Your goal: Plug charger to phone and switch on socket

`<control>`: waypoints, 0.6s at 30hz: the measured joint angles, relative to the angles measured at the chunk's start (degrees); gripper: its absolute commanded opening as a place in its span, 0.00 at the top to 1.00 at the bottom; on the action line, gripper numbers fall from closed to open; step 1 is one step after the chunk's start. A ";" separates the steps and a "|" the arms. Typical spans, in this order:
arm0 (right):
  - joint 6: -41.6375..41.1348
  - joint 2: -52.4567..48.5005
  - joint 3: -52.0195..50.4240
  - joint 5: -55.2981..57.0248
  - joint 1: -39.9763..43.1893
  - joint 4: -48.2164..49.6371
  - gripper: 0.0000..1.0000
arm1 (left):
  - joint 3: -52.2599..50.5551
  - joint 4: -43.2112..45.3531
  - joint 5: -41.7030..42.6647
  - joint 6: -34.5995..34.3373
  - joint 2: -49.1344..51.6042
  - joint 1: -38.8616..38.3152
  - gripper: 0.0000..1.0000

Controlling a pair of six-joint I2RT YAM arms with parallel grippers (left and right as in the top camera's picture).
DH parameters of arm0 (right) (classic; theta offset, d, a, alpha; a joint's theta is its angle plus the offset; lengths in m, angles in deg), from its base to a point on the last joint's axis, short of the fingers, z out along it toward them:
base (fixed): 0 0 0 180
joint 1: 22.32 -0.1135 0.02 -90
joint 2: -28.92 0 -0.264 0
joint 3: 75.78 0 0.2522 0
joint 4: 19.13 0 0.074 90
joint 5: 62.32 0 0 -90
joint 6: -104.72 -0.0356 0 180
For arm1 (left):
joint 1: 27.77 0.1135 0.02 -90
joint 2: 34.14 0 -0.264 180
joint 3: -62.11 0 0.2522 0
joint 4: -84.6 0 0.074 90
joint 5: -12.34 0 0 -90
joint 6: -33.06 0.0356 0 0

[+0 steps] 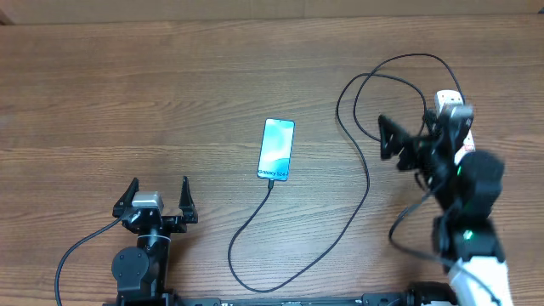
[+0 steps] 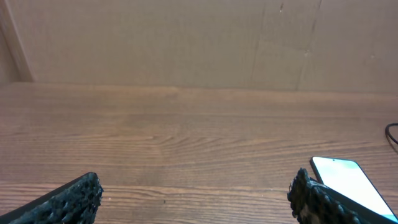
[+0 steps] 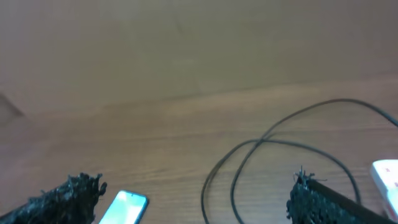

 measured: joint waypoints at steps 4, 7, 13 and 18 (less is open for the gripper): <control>0.00 8.85 -11.23 0.39 -1.20 10.99 0.00 | 0.00 -0.07 -0.02 0.00 0.00 0.00 0.00; 0.04 15.98 -17.97 0.79 -1.36 14.16 0.00 | 0.00 -0.02 0.00 0.00 0.00 0.00 0.00; 0.04 28.11 -25.59 2.14 -1.36 11.78 0.00 | 0.00 -0.04 0.00 0.00 0.00 0.00 0.01; 0.09 35.21 -27.02 3.50 -1.36 1.49 0.00 | 0.00 -0.04 0.00 0.00 0.00 0.00 0.00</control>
